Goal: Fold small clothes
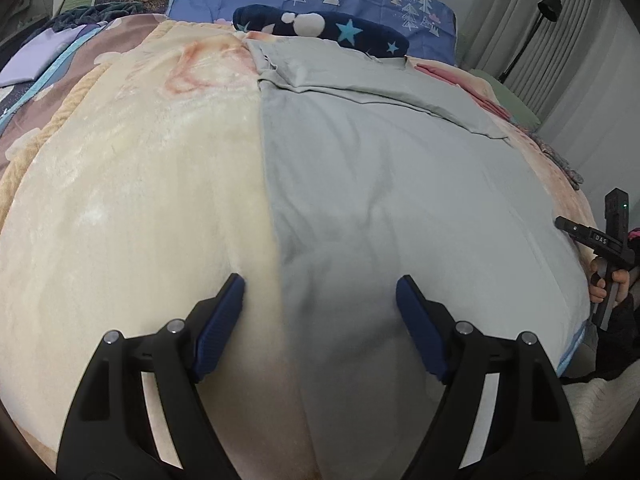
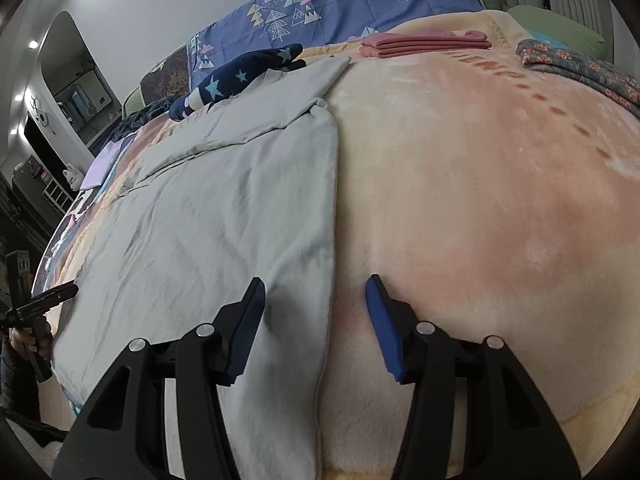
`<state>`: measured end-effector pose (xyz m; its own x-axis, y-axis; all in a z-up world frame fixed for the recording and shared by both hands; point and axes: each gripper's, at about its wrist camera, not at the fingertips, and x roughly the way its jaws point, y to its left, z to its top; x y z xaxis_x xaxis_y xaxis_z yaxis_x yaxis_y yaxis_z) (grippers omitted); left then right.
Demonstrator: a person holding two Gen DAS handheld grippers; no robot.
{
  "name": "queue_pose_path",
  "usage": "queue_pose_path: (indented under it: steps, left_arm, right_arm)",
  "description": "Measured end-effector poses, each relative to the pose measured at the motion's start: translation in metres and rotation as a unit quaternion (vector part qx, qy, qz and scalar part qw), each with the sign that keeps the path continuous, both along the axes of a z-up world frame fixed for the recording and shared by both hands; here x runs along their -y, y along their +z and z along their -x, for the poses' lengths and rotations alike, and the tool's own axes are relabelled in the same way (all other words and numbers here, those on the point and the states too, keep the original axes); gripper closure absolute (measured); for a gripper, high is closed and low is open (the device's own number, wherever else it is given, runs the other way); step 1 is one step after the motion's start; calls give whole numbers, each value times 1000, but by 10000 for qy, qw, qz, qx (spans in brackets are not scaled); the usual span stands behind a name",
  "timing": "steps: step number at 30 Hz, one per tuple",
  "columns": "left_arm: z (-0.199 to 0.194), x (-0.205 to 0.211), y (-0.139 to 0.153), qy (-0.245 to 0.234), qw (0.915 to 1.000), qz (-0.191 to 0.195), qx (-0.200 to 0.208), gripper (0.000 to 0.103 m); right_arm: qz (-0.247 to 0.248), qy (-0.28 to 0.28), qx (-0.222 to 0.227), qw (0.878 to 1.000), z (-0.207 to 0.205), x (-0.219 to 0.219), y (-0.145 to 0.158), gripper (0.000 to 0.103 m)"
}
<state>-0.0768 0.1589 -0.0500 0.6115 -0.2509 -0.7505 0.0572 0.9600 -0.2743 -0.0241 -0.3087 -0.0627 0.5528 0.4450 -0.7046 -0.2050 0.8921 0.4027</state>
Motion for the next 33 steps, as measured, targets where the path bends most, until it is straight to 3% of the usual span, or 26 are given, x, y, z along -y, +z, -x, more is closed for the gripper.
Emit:
queue_pose_path:
  steps: [3,7,13,17,21,24,29,33]
  left_arm:
    - [18,-2,1,-210,9989,413,27,26]
    - [42,5,-2,-527,9950,850,71,26]
    - [46,8,-4,-458,9957,781,187,26]
    - [36,15,-5,-470,9973,520,202,26]
    - [40,15,-5,-457,9970,557,282,26]
    - [51,12,-4,-492,9964,606,323,36]
    - [68,2,-3,-494,9946,877,272,80]
    - [79,3,-5,-553,9944,871,215,81]
  right_arm:
    - [-578,220,-147,9980,15,7,0,55]
    - [-778,387,-245,9959,36,11,0,60]
    - [-861,417,-228,9952,39,9,2,60]
    - [-937,387,-316,9943,24,2,-1,60]
    - [-933,439,-314,9942,29,4,2,60]
    - [-919,573,-271,9937,41,11,4,60]
    - [-1151,1203,-128,9860,66,7,10,61]
    - [-945,1619,57,9822,77,-9,19,61]
